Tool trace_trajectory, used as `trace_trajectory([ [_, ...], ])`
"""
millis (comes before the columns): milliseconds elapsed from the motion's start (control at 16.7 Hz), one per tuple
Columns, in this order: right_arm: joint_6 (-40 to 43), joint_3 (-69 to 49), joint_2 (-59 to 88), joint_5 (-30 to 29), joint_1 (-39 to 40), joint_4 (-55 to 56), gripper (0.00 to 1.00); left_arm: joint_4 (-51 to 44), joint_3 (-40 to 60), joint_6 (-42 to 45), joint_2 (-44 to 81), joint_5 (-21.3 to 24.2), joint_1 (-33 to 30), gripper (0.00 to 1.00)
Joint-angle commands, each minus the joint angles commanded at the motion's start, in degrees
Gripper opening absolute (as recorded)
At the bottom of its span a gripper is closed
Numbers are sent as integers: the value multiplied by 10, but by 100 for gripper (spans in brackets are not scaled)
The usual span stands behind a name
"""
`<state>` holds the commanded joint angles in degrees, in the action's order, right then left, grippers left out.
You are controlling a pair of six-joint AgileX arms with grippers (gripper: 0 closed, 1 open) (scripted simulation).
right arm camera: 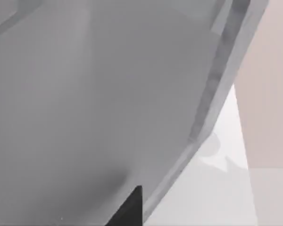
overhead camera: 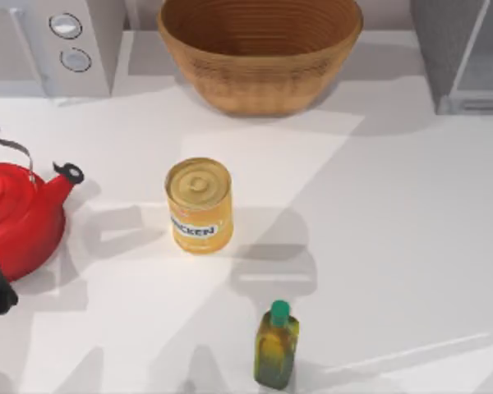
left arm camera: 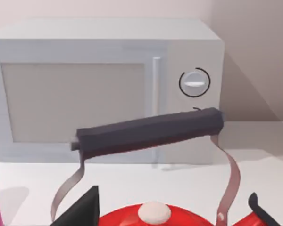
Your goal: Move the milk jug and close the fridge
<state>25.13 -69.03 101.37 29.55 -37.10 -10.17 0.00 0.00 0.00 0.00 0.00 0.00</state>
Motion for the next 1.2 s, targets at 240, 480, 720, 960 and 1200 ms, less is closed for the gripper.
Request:
trace_trajectory([
  [240,-113,55,-36,-131,188,60,100,0,0,0,0,0,0,100],
  [480,-209,105,-72,-243,320,113,100,0,0,0,0,0,0,100],
  [720,-243,122,-87,-278,356,133,100,0,0,0,0,0,0,100],
  [960,-240,122,-83,-281,347,131,100,0,0,0,0,0,0,100],
  [1200,-239,56,-24,-283,347,119,100,0,0,0,0,0,0,100],
])
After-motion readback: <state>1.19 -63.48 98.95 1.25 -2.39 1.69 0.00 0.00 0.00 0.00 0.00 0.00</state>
